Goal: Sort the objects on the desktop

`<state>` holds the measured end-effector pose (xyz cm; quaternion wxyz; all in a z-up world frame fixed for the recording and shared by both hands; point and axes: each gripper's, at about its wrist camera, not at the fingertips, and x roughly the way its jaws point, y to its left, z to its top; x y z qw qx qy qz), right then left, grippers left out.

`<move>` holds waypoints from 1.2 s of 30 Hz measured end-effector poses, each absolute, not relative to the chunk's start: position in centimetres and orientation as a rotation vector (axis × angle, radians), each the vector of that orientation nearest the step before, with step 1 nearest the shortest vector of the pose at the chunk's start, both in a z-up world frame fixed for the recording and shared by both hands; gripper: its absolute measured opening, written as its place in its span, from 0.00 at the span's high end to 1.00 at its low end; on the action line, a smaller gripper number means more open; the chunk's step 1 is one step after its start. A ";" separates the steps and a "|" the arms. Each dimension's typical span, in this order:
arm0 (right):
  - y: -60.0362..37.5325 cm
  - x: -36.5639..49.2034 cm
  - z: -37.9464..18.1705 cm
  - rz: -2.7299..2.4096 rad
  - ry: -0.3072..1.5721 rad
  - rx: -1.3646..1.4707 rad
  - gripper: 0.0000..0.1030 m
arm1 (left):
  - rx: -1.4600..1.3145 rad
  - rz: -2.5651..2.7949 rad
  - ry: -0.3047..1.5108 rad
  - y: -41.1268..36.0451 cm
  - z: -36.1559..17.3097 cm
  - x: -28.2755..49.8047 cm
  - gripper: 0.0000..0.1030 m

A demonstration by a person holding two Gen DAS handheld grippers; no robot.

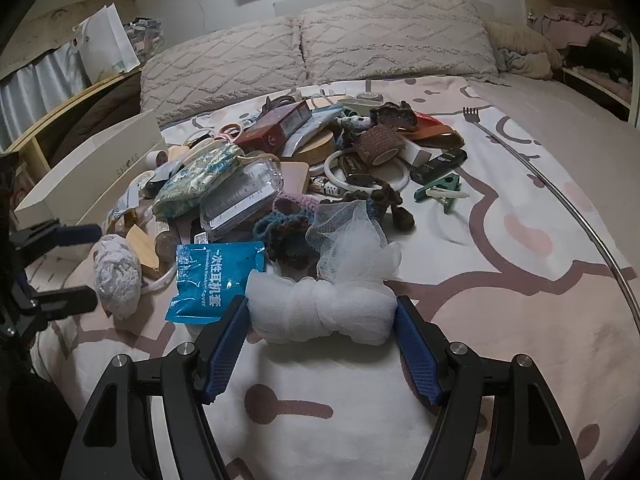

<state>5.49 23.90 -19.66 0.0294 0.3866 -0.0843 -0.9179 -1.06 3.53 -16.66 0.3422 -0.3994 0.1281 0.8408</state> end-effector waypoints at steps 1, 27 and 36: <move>23.8 5.5 -19.6 -2.831 -0.256 1.192 0.29 | -1.048 2.187 0.329 3.7 -16.8 -1.1 0.01; 23.3 6.4 -18.5 -2.868 -0.218 1.091 0.29 | -1.093 2.210 0.309 3.7 -18.5 -1.9 0.21; 23.3 6.4 -18.5 -2.869 -0.222 1.090 0.29 | -1.071 2.228 0.295 4.0 -18.0 -1.1 0.22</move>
